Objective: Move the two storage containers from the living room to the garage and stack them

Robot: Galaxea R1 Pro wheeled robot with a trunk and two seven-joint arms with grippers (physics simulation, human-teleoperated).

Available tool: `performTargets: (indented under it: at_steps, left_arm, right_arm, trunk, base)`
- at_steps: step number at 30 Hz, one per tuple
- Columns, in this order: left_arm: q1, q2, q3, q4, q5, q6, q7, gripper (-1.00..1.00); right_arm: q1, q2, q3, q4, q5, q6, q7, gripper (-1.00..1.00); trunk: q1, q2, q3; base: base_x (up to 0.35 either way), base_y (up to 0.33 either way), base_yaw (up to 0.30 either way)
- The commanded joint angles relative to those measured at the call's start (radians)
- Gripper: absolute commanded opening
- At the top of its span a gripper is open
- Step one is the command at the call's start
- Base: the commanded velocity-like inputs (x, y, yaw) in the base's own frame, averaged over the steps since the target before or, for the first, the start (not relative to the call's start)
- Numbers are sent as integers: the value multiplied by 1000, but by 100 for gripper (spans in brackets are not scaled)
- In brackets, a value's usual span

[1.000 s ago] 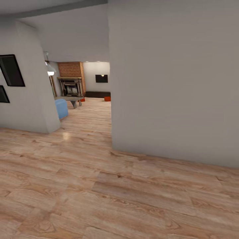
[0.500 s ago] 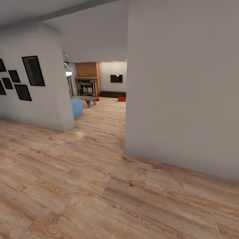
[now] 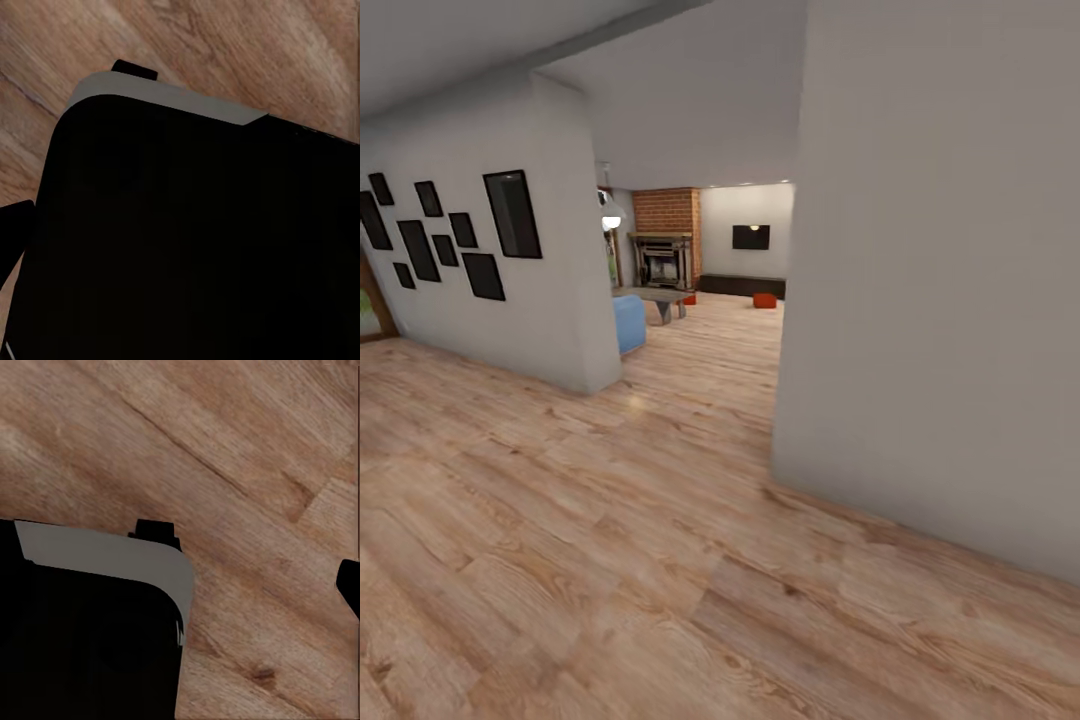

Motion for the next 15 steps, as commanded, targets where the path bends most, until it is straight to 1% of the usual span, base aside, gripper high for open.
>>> performTargets:
  at_steps: [1, 15]
  left_arm:
    - [0, -1, 3, 0, 3, -2, 1, 100]
    - [0, -1, 3, 0, 3, -3, 1, 100]
  right_arm:
    - [-1, 0, 9, 3, -9, -6, 0, 100]
    - [-1, -2, 9, 3, -8, -7, -6, 100]
  trunk:
    - [1, 0, -1]
    - [1, 0, -1]
  base:
    - [326, 0, 46]
    - [326, 0, 8]
